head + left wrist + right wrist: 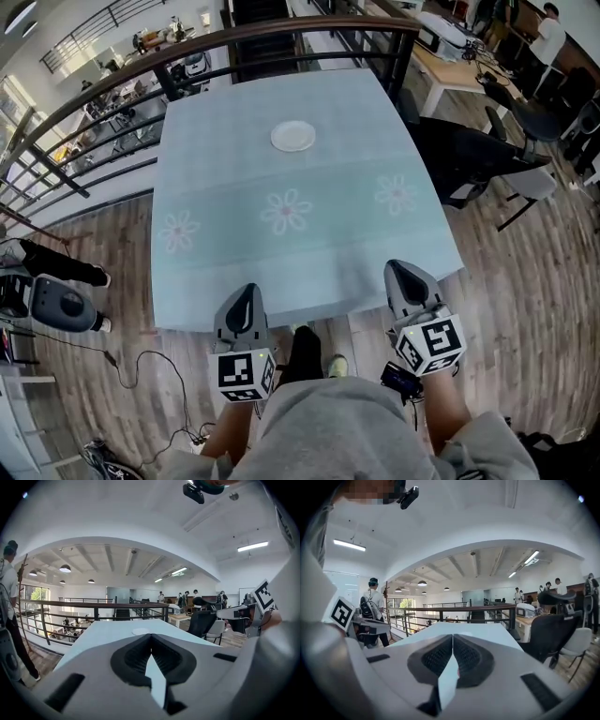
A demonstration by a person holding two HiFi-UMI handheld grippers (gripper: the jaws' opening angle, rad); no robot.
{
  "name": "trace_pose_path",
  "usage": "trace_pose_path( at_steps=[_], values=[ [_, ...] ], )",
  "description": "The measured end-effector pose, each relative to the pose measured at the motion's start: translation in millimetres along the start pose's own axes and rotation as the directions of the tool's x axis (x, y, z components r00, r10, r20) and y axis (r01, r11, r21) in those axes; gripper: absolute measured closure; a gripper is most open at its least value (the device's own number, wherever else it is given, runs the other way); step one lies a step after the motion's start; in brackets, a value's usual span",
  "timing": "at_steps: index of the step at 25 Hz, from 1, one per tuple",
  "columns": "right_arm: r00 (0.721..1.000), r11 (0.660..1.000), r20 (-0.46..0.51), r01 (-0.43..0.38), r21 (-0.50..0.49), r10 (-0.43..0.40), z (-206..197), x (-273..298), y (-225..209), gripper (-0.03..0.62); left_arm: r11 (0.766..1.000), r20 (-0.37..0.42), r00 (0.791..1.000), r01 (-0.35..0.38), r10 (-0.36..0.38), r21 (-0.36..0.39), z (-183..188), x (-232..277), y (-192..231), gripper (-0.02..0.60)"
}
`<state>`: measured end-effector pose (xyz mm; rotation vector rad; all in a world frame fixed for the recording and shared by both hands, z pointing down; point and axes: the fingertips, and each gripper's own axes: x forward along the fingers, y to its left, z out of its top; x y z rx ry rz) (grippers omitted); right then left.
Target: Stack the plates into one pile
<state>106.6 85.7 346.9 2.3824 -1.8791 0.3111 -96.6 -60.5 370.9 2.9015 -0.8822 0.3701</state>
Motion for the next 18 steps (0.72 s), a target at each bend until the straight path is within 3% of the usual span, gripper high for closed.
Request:
trace_pose_path(
  at_steps=[6, 10, 18],
  values=[
    [1.000, 0.999, -0.007, -0.003, 0.032, 0.003, -22.7, -49.6, 4.7, 0.565, 1.000, -0.033, 0.999, -0.023, 0.023, 0.000, -25.6, -53.7, -30.3, 0.563],
    [0.999, 0.999, 0.032, -0.014, 0.029, 0.013, -23.6, -78.0, 10.1, 0.565, 0.999, -0.006, 0.999, -0.039, 0.040, 0.022, -30.2, -84.7, -45.4, 0.561],
    [0.997, 1.000, 0.077, -0.018, -0.003, 0.018, -18.7, -92.3, 3.0, 0.565, 0.997, 0.022, 0.997, -0.075, 0.074, 0.031, -31.3, -96.0, -55.1, 0.561]
  ],
)
